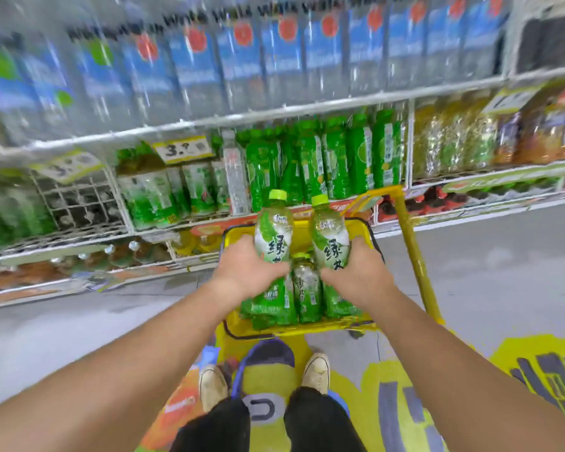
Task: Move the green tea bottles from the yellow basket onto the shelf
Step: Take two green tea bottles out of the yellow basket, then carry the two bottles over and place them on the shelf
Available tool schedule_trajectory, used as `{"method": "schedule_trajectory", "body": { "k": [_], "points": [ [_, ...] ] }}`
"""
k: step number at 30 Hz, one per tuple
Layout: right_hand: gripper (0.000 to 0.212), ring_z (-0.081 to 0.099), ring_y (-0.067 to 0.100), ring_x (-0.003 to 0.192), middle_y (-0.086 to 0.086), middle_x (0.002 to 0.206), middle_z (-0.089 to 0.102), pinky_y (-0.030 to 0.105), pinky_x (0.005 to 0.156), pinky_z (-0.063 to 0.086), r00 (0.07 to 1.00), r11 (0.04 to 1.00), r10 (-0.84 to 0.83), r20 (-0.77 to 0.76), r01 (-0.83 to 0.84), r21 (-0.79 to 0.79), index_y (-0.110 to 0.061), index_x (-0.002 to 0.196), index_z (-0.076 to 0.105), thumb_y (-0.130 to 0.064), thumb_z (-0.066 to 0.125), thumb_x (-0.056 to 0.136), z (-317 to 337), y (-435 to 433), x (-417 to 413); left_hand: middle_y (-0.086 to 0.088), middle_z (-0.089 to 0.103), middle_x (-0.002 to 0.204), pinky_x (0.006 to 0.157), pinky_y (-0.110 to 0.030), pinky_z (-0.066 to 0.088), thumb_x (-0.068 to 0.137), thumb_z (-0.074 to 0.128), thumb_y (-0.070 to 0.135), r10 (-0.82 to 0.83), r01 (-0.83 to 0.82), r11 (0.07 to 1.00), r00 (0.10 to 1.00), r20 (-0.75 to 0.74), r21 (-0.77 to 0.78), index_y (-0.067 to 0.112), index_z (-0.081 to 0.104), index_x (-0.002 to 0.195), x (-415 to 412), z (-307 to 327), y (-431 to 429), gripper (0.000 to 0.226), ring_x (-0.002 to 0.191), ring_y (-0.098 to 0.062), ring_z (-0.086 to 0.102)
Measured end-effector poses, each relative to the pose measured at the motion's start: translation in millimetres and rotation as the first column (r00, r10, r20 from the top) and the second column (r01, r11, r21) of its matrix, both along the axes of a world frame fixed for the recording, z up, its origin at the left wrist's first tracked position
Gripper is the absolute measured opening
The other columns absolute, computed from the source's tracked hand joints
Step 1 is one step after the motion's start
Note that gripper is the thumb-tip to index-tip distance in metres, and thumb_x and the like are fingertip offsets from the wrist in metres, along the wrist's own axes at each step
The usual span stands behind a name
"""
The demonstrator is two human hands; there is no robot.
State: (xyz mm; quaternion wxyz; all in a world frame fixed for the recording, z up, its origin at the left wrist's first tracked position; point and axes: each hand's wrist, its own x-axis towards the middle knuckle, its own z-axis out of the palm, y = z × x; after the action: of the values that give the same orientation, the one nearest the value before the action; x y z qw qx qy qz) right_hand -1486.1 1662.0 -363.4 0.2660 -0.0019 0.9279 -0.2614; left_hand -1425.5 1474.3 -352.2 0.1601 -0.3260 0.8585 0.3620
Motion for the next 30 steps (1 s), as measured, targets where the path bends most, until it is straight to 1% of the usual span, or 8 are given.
{"method": "schedule_trajectory", "body": {
  "k": [1,5,9,14,17,20,26,30],
  "points": [
    [0.053,0.055,0.026,0.081,0.004,0.092,0.058,0.031,0.064,0.040,1.000,1.000,0.000,-0.029,0.000,-0.002,-0.012,0.105,0.047,-0.042,0.078,0.074,22,-3,3,0.006,0.061,0.086,0.069,-0.026,0.042,0.064,0.082,0.052,-0.001,0.001,1.000,1.000,-0.014,-0.007,0.019,0.060,0.099,4,21,-4,0.053,0.083,-0.019,0.059],
    [0.050,0.064,0.029,0.083,0.006,0.090,0.064,0.034,0.066,0.050,0.989,0.993,-0.029,-0.143,0.012,-0.114,-0.010,0.104,0.053,-0.039,0.078,0.072,97,-14,7,0.002,0.064,0.089,0.069,-0.026,0.041,0.069,0.082,0.041,0.018,-0.021,1.000,0.991,-0.133,-0.017,0.019,0.057,0.092,13,104,-18,0.040,0.082,-0.021,0.059],
    [0.050,0.053,0.026,0.076,0.002,0.083,0.054,0.035,0.065,0.044,0.963,0.993,-0.029,-0.267,-0.003,-0.119,-0.010,0.099,0.047,-0.043,0.076,0.076,168,-26,8,0.002,0.066,0.091,0.067,-0.025,0.042,0.069,0.083,0.039,0.049,-0.057,0.998,0.966,-0.254,-0.022,0.020,0.059,0.095,19,172,-32,0.040,0.077,-0.016,0.061],
    [0.055,0.062,0.026,0.082,0.004,0.092,0.060,0.041,0.072,0.055,0.926,0.988,-0.046,-0.375,-0.014,-0.156,-0.013,0.104,0.047,-0.051,0.074,0.074,233,-35,1,0.006,0.065,0.085,0.054,-0.022,0.038,0.068,0.085,0.041,0.045,-0.076,0.995,0.921,-0.387,-0.065,0.021,0.057,0.092,23,236,-46,0.042,0.068,-0.003,0.055],
    [0.058,0.065,0.023,0.078,0.001,0.091,0.063,0.044,0.069,0.057,0.902,0.982,-0.040,-0.429,-0.044,-0.184,-0.015,0.107,0.049,-0.054,0.073,0.070,264,-41,-2,0.003,0.061,0.083,0.052,-0.025,0.038,0.072,0.084,0.040,0.056,-0.086,0.995,0.896,-0.440,-0.048,0.020,0.053,0.088,27,267,-50,0.040,0.066,-0.007,0.055],
    [0.057,0.063,0.020,0.068,0.002,0.085,0.061,0.039,0.055,0.054,0.884,0.982,0.023,-0.467,-0.107,-0.155,-0.014,0.109,0.045,-0.052,0.071,0.075,294,-49,-9,0.003,0.054,0.079,0.049,-0.022,0.034,0.076,0.083,0.037,0.071,-0.089,0.996,0.866,-0.495,-0.014,0.020,0.048,0.084,30,296,-51,0.040,0.061,-0.010,0.050],
    [0.054,0.064,0.021,0.066,0.003,0.083,0.061,0.043,0.053,0.056,0.827,0.968,0.147,-0.543,-0.233,-0.092,-0.014,0.107,0.045,-0.052,0.071,0.079,340,-76,-23,0.004,0.051,0.075,0.049,-0.022,0.034,0.077,0.084,0.032,0.142,-0.175,0.985,0.804,-0.577,-0.002,0.021,0.046,0.081,36,333,-66,0.039,0.059,-0.010,0.046],
    [0.056,0.060,0.019,0.064,0.005,0.085,0.059,0.033,0.045,0.041,0.791,0.941,0.258,-0.554,-0.337,-0.043,-0.014,0.107,0.041,-0.053,0.070,0.080,354,-104,-20,0.001,0.050,0.079,0.052,-0.026,0.036,0.077,0.082,0.036,0.261,-0.306,0.952,0.769,-0.584,0.023,0.018,0.045,0.084,55,343,-84,0.042,0.063,-0.014,0.046]
  ]
}}
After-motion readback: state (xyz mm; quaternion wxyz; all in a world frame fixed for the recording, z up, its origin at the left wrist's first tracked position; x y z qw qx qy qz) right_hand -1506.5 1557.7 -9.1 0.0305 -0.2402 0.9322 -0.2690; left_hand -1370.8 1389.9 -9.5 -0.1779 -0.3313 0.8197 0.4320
